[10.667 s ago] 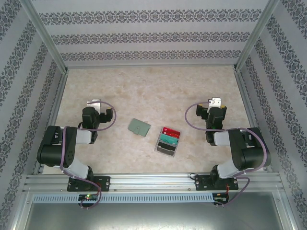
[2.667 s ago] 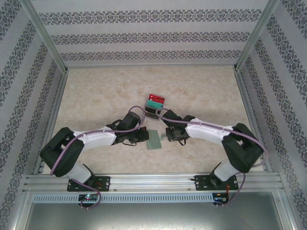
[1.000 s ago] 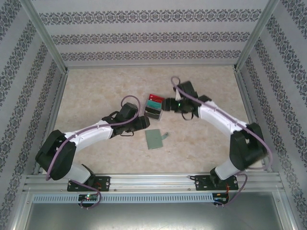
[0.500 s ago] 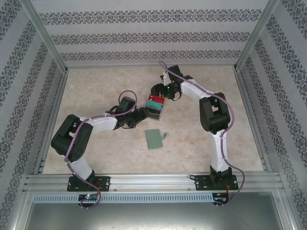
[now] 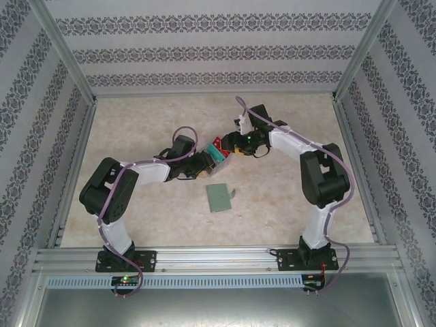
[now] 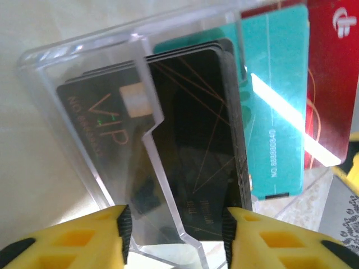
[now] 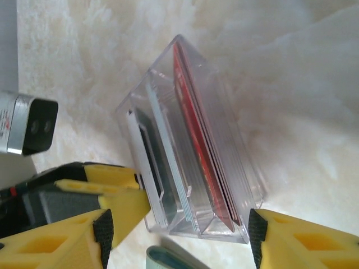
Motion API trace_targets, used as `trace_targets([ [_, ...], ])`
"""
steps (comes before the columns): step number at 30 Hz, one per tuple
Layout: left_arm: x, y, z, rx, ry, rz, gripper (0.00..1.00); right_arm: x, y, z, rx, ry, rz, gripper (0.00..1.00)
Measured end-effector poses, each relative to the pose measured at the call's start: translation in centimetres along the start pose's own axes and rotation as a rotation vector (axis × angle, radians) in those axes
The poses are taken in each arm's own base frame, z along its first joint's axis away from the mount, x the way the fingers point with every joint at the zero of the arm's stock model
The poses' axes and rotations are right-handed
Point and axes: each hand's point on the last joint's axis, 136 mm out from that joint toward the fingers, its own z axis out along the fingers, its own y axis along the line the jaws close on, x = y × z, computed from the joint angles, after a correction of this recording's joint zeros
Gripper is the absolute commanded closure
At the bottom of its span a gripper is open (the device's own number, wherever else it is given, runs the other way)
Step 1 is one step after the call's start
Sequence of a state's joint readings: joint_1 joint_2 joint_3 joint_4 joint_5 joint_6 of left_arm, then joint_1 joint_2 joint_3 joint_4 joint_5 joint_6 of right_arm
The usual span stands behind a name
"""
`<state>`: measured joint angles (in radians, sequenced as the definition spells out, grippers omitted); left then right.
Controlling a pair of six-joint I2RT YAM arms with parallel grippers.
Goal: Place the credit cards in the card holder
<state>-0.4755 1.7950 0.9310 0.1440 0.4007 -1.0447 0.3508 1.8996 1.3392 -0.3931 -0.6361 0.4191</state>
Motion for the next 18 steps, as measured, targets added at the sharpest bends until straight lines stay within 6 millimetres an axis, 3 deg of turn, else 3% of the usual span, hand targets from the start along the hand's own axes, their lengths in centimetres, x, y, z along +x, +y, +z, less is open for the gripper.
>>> trace_targets([
  [4, -0.2, -0.2, 0.7, 0.006, 0.019, 0.015, 0.63, 1.0, -1.0, 0.0, 0.024, 0.000, 0.014, 0.35],
  [10, -0.3, -1.4, 1.4, 0.032, 0.064, 0.057, 0.65, 0.2, -2.5, -0.5, 0.109, -0.036, 0.023, 0.31],
  [13, -0.2, -2.5, 2.1, 0.053, 0.093, 0.096, 0.64, -1.1, -3.6, -1.5, 0.180, -0.076, 0.033, 0.31],
  [18, 0.6, -3.4, 2.2, 0.065, 0.111, 0.143, 0.57, -2.2, -5.3, -4.1, 0.306, -0.140, 0.030, 0.41],
])
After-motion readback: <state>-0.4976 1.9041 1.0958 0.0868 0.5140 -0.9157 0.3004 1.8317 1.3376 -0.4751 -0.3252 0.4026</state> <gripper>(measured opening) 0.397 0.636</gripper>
